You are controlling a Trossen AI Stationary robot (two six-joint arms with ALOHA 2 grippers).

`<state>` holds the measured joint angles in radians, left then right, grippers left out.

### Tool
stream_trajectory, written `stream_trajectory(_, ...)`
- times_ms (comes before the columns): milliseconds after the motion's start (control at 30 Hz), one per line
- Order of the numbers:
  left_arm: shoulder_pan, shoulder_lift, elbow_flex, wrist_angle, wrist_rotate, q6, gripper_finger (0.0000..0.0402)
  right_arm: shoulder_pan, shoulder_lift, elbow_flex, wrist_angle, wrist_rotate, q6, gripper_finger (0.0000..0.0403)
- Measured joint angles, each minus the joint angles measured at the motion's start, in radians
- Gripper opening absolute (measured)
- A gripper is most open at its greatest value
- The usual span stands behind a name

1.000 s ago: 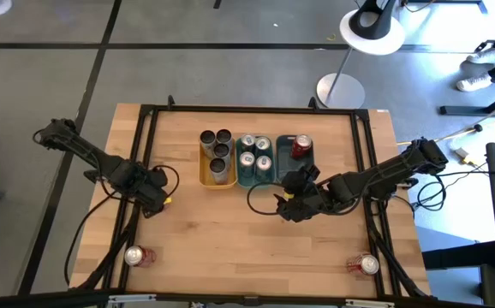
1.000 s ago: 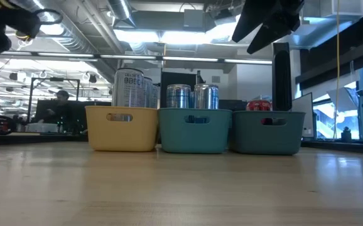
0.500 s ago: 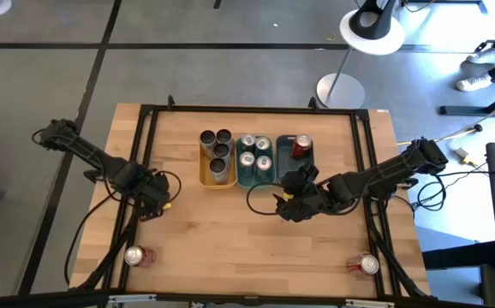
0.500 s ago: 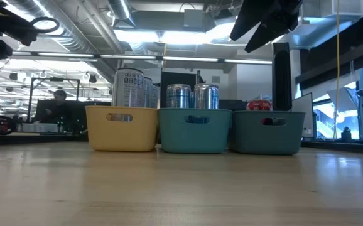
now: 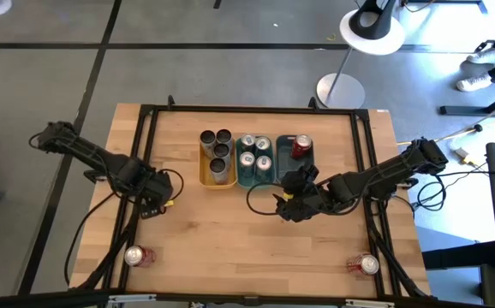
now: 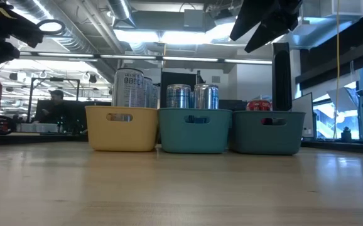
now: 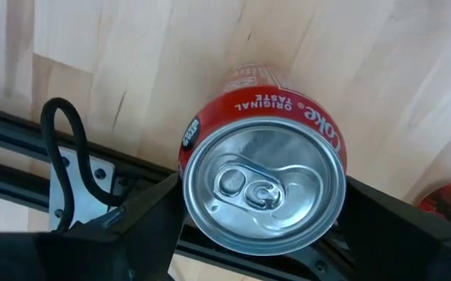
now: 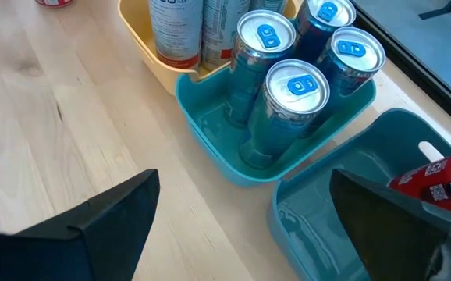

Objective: Sort soda cans
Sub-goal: Put the top red-white soda can into the blue bin

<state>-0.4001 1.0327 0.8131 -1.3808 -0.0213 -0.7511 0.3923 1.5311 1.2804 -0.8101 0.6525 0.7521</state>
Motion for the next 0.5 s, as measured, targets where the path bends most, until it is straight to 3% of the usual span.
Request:
stream_trajectory(300, 0.046, 0.072, 0.008, 0.018, 0.011, 0.071, 0.0305, 0.000, 0.000, 0.000, 0.002, 0.000, 0.001, 0.0376)
stream_trajectory(500, 0.059, 0.104, 0.006, 0.254, -0.006, 0.149, 0.0306, 0.000, 0.000, 0.000, 0.000, -0.001, 0.001, 0.0376)
